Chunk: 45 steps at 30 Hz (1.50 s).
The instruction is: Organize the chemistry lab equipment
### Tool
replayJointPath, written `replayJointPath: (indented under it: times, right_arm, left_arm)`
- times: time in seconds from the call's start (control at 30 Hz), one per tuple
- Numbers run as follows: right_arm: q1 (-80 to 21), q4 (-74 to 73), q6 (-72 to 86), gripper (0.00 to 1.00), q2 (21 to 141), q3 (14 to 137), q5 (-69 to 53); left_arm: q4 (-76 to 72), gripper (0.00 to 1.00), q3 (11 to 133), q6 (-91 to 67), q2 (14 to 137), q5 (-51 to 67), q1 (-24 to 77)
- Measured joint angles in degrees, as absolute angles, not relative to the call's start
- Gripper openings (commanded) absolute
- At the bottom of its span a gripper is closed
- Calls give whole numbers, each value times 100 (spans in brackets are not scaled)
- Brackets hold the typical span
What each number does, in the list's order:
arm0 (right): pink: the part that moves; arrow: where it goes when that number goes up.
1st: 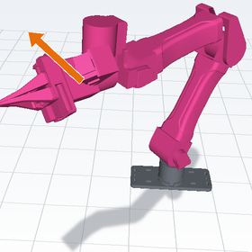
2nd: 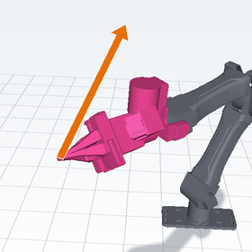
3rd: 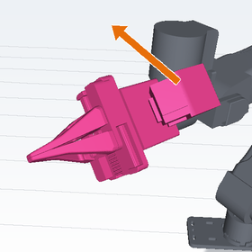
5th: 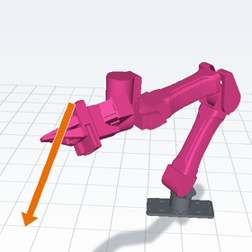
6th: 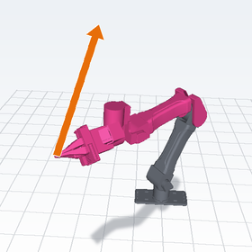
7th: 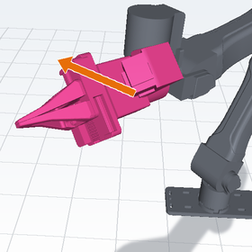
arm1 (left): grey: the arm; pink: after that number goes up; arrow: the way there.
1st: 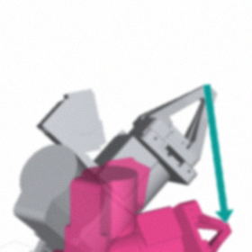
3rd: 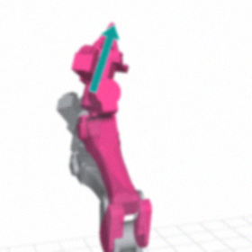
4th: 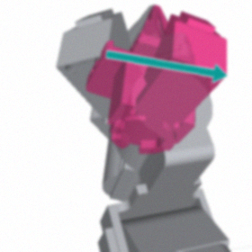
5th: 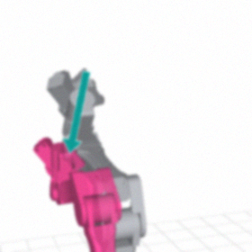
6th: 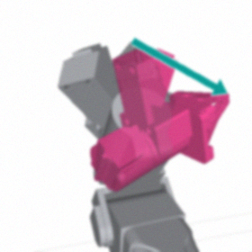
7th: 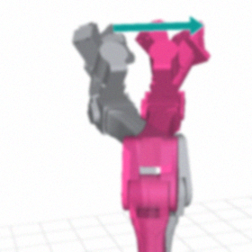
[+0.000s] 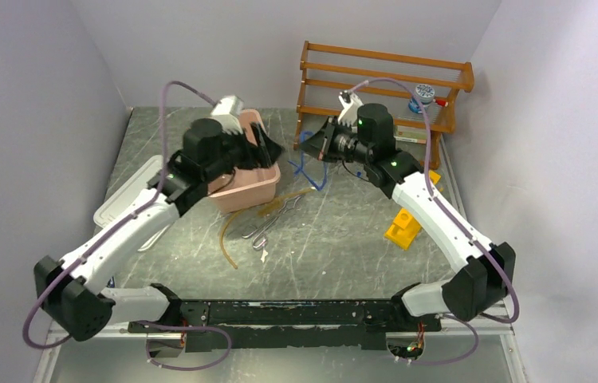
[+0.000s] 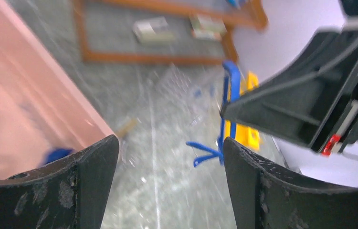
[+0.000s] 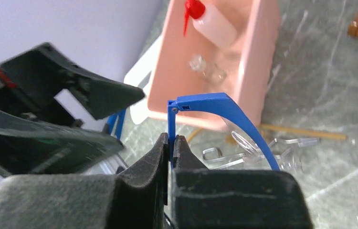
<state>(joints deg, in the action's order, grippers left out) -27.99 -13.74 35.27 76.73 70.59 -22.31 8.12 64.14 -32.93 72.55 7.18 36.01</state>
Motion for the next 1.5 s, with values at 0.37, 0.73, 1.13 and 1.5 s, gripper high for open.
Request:
replayJointPath:
  times: [0.37,0.73,1.13,1.5]
  right_arm:
    - [-3804,-1653,3470,0,9907,9832,-1319]
    - [-4484,-1841,3461,0,12009,11498,-353]
    - [-4512,-2215,2646,0,13310,12125,725]
    - [-4543,-2368,1500,11,13531,12376,1367]
  left_arm:
    - [2287,85,8176,-2475,6661,-2624,3273]
    - [2947,84,8355,-2139,6536,-3726,3249]
    - [3035,84,8285,-2193,6807,-3319,3229]
    - [3035,84,8014,-2364,6982,-2950,3105]
